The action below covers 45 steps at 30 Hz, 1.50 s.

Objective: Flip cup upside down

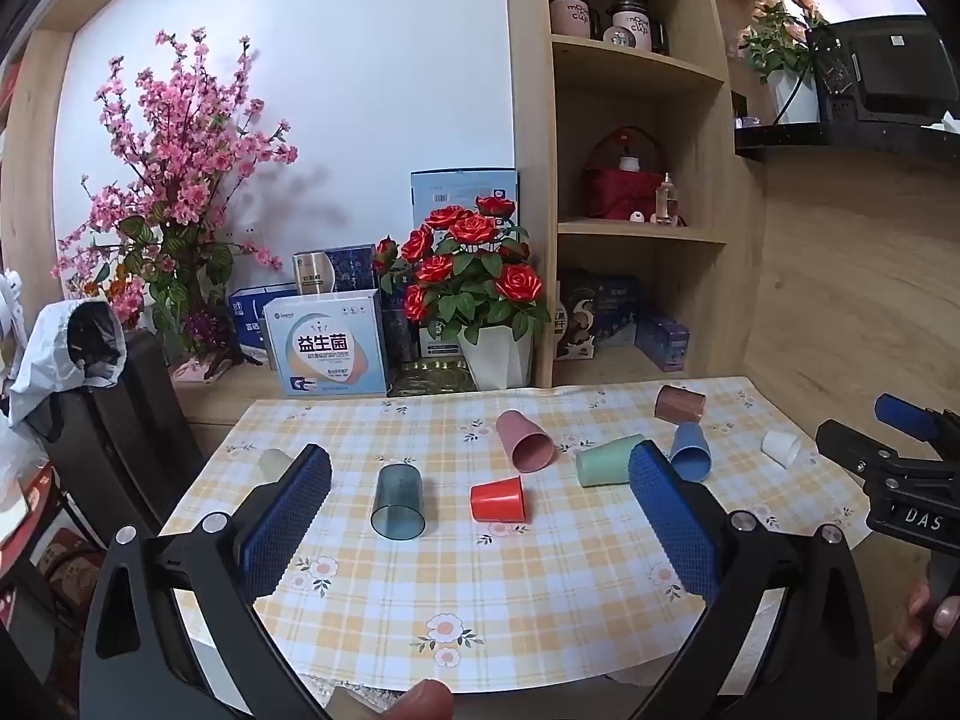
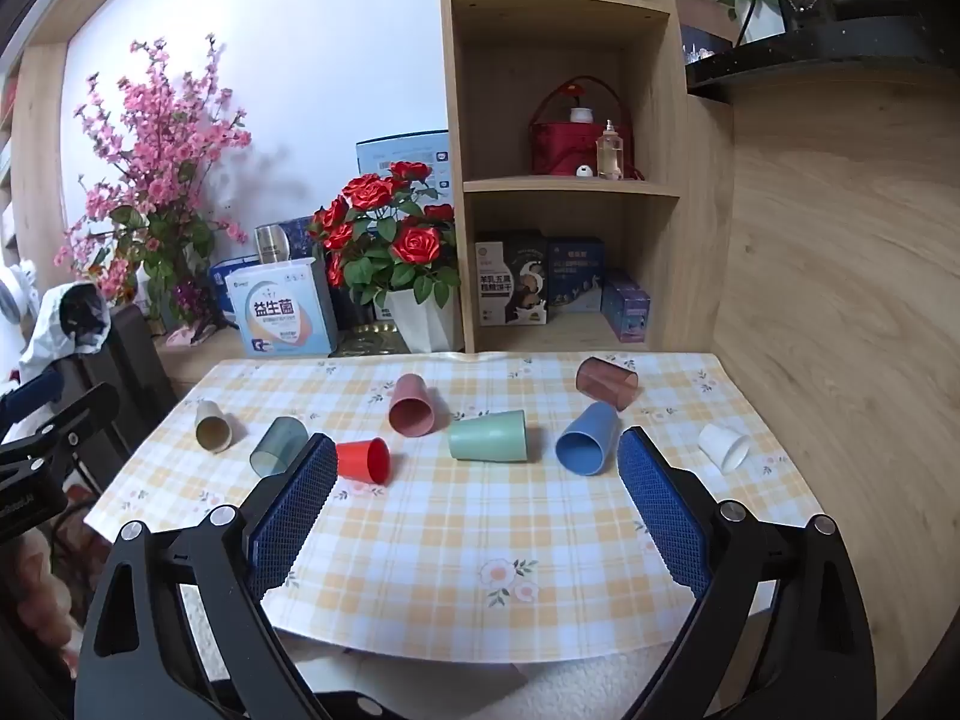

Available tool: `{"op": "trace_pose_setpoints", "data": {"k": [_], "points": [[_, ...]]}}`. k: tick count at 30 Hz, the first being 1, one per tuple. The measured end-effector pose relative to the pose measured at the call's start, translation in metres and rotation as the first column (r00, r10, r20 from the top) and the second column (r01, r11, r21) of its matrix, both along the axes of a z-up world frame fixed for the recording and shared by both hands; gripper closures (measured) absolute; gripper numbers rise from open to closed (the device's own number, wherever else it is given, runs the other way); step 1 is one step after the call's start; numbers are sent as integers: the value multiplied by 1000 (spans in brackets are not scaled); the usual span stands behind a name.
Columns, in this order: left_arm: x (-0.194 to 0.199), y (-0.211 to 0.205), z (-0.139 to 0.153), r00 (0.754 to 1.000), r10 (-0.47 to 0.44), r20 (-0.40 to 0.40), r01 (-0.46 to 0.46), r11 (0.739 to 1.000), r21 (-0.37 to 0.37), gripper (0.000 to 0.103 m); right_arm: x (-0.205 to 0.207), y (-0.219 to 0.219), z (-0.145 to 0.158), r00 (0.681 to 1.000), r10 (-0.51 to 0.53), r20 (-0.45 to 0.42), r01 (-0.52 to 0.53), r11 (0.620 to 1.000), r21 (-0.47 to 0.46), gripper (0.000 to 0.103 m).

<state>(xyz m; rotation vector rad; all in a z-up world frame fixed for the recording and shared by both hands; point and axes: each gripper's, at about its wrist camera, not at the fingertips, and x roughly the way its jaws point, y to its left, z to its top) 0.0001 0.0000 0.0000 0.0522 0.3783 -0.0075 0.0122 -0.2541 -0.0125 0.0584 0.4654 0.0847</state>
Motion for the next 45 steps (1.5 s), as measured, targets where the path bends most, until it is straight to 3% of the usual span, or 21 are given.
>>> {"op": "trace_pose_setpoints", "data": {"k": [45], "points": [[-2,-2,3,1000,0,-3,0,1000,-10,6,-3,-6,3,1000,-5,4,5,1000,14,12]]}}
